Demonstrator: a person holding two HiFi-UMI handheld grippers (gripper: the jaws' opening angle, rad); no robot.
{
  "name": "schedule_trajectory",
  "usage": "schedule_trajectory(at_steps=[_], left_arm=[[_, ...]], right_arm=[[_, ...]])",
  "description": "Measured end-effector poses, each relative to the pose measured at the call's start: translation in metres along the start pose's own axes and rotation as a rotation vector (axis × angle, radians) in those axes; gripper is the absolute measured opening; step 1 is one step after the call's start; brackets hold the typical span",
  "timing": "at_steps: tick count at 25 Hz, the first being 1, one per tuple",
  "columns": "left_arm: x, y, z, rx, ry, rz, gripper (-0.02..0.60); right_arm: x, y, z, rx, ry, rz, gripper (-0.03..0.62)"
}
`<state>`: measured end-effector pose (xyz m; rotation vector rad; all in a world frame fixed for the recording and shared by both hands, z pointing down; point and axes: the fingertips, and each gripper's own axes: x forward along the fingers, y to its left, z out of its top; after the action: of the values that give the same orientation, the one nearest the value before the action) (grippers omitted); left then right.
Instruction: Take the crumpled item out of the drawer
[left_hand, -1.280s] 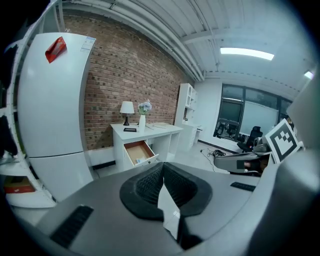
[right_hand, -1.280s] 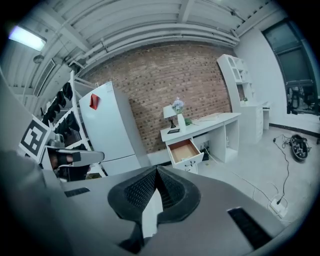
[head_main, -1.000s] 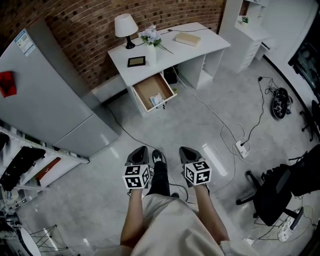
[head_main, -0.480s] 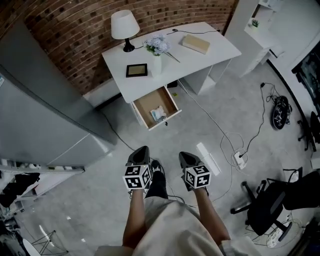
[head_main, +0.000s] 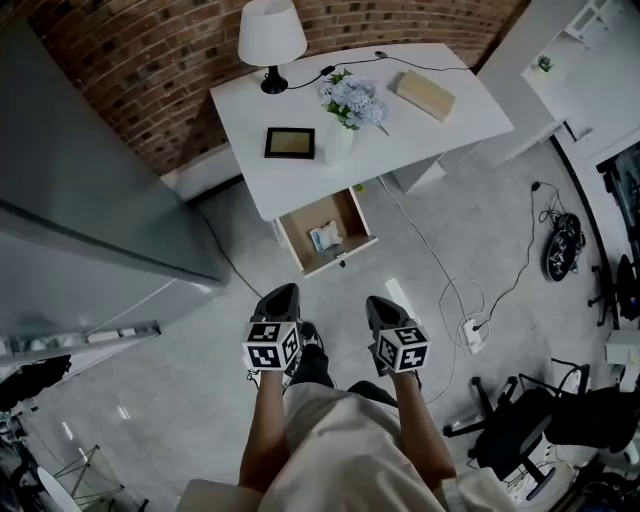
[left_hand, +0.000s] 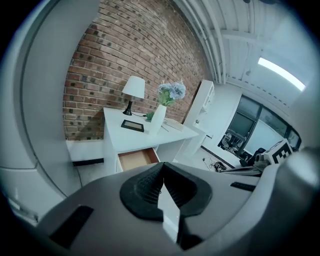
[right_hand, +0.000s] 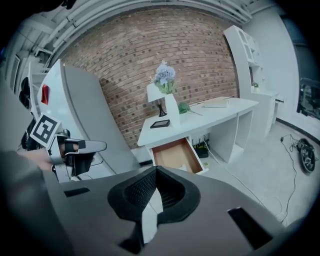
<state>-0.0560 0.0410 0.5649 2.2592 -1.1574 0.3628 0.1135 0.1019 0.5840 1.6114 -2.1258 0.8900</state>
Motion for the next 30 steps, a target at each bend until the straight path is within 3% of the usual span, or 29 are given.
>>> schedule_trajectory(at_steps=[5,13,17,22,30], left_arm=[[0.018,0.001,0.013,0.029,0.034,-0.043,0.017],[0.054,0.000,0.018,0.017,0.051,0.038,0.017],[0.063,-0.005,0.018,0.034,0.064,0.112,0.017],[0.084,-0.010,0.021,-0.030,0.047,0.217,0.017],[0.116,-0.013,0.003,-0.083,0.034,0.283,0.017]], right_arm=[[0.027,-0.019,0.031,-0.040,0.002,0.004,0.025],[0.091,-0.060,0.069,-0.190,0.121,0.084,0.025],[0.139,-0.076,0.059,-0.264,0.230,0.144,0.025],[0.185,-0.091,0.046,-0.385,0.344,0.266,0.025],[0.254,-0.109,0.017,-0.622,0.484,0.378,0.026]])
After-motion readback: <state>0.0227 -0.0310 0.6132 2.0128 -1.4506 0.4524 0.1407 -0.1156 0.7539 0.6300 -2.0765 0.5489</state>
